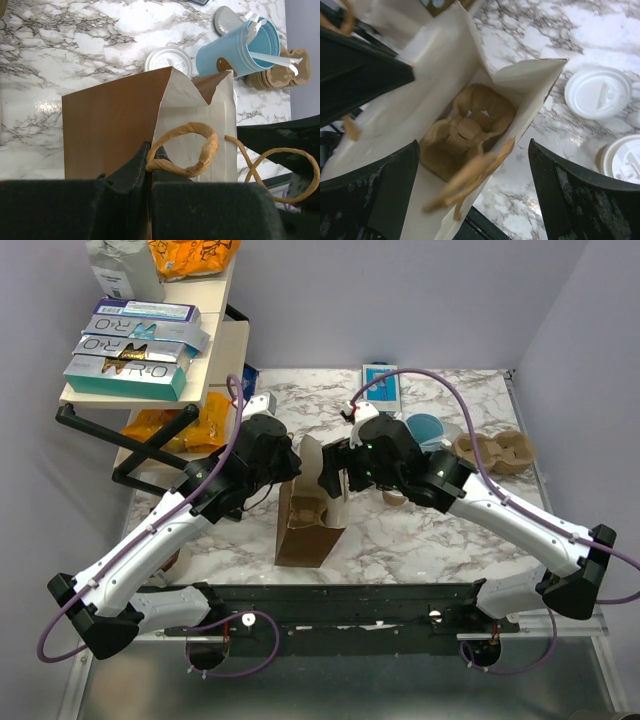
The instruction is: Pack the takeout coffee
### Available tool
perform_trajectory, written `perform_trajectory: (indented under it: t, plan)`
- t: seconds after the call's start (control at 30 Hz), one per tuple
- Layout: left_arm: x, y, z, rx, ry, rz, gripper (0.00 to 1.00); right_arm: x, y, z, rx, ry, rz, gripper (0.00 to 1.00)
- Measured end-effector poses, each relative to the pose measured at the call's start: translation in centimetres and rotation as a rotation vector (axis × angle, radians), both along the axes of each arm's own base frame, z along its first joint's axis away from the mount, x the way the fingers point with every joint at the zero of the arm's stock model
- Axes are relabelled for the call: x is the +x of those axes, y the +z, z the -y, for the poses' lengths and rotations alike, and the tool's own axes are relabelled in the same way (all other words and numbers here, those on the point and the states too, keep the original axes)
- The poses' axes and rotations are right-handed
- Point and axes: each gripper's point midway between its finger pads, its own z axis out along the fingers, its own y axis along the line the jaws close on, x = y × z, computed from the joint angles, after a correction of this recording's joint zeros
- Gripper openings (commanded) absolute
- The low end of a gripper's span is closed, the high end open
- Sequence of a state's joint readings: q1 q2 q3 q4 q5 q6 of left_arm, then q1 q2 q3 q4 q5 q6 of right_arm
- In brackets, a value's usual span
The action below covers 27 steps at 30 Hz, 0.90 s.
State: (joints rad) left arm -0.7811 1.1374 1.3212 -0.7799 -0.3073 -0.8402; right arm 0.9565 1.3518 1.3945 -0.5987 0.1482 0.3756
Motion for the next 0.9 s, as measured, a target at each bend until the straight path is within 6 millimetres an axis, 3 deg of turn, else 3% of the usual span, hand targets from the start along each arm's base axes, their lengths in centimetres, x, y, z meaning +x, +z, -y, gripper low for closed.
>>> perform_trajectory:
  t: [0.1,0.13,0.17,0.2,0.23,0.4,0.53,0.57,0.6,0.9]
  plan:
    - [0.0,0.0,0.0,-0.002,0.002,0.000,0.00,0.8,-1.6,0.4,-0.073,-0.053,-0.026,0.66]
    - [0.0,0.0,0.0,-0.002,0.003,0.000,0.00,1.1,-2.1,0.6,-0.094,-0.070,-0.032,0.53]
    - [0.0,0.0,-0.1,-0.001,0.005,0.001,0.00,1.2,-2.4,0.8,-0.111,-0.083,-0.036,0.47]
    - [0.1,0.0,-0.1,0.000,0.008,0.003,0.00,1.3,-2.5,1.1,-0.123,-0.096,-0.035,0.41]
    - [0.2,0.1,-0.2,0.003,0.013,0.007,0.00,1.4,-2.7,1.4,-0.132,-0.110,-0.037,0.30]
    - [0.3,1.6,-0.6,-0.014,0.011,0.070,0.00,2.0,-2.2,1.8,-0.130,-0.137,0.005,0.01]
    - [-0.1,3.5,-1.2,-0.058,-0.001,0.150,0.00,2.6,-2.2,2.2,-0.078,-0.132,0.114,0.01]
    - [-0.3,4.0,-1.4,-0.068,-0.004,0.170,0.00,2.7,-3.0,2.3,-0.071,-0.115,0.155,0.01]
    - [-0.4,4.2,-1.5,-0.075,-0.007,0.187,0.00,2.6,-2.4,2.5,-0.054,-0.113,0.173,0.01]
    - [-0.1,2.6,-1.5,-0.050,-0.050,0.273,0.03,4.2,0.9,1.9,0.077,-0.115,0.511,0.01]
